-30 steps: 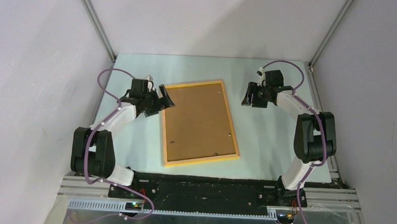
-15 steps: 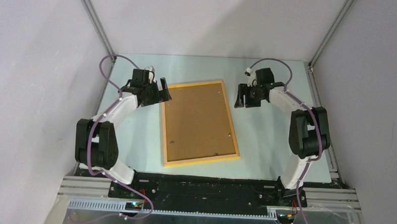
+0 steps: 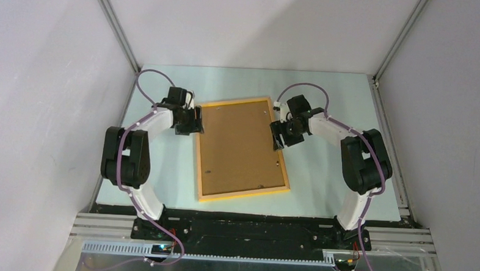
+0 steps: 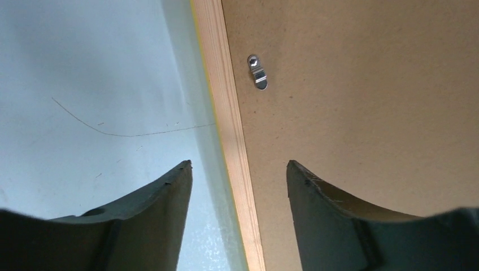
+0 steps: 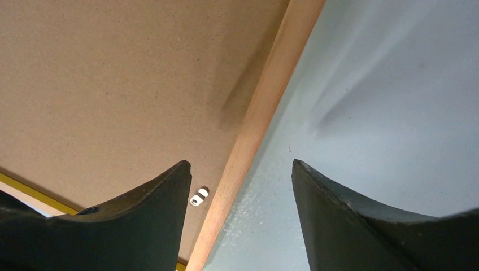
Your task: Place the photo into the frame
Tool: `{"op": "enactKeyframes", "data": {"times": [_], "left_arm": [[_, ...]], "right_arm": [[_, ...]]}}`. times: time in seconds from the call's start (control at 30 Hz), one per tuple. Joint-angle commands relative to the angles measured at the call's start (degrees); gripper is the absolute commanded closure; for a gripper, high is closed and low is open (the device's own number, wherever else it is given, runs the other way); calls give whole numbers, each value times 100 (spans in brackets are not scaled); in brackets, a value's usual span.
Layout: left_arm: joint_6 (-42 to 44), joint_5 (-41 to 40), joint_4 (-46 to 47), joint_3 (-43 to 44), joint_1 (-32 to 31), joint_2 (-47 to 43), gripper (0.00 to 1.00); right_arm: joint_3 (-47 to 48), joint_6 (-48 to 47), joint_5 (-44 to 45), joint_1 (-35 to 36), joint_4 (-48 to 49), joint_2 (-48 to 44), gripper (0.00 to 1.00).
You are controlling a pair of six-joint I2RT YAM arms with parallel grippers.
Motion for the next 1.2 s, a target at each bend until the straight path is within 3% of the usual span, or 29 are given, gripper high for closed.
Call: {"op": "enactKeyframes", "data": {"times": [0.0,0.27,0.83,1.17], "left_arm": [[459,71,-27,70,26,132,36],[492,278,-41,48,24,357,51],[255,619,-27,-55,22,622,69],[286,734,-17,-76,23,425,99]], "right_arm": [[-14,-175,63,-33,24,-225,31],[-161,-270,-18,2,27,-195,32],[-269,-351,-191,-15,30,-197,34],[-392,-427,-335,20,-93,-215,32]]}}
